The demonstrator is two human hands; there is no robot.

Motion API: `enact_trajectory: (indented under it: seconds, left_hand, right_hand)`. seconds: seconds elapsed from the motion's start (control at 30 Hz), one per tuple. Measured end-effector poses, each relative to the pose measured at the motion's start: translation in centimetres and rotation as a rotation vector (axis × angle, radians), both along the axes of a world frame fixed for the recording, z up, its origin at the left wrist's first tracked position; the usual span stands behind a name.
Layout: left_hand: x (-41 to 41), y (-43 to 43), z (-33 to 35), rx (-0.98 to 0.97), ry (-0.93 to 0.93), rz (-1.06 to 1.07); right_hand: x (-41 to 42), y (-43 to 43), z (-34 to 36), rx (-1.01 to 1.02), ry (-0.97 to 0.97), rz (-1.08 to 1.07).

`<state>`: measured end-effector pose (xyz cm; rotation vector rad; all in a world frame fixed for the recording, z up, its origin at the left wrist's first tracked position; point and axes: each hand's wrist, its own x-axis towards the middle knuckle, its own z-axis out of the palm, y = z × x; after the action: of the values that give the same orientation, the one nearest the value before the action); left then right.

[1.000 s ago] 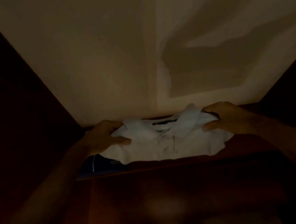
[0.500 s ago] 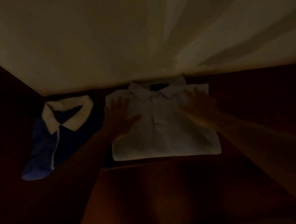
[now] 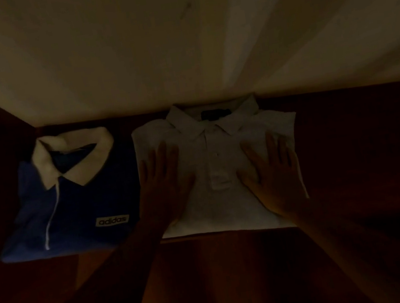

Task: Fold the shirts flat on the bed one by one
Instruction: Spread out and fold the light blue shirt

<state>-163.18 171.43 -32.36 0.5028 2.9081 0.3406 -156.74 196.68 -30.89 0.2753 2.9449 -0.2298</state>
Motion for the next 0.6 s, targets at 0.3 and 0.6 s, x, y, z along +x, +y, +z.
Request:
enact_trajectory:
  seconds: [0.3,0.6]
  left_hand:
    - [0.2,0.2,0.4,-0.006,-0.063,0.021]
    - [-5.0,1.4,10.3,-0.167,-0.441,0.010]
  right_hand:
    - [0.1,0.3,0.2,-0.025,-0.042,0.020]
    - [-6.9,2.2,10.3,-0.039,-0.401,0.057]
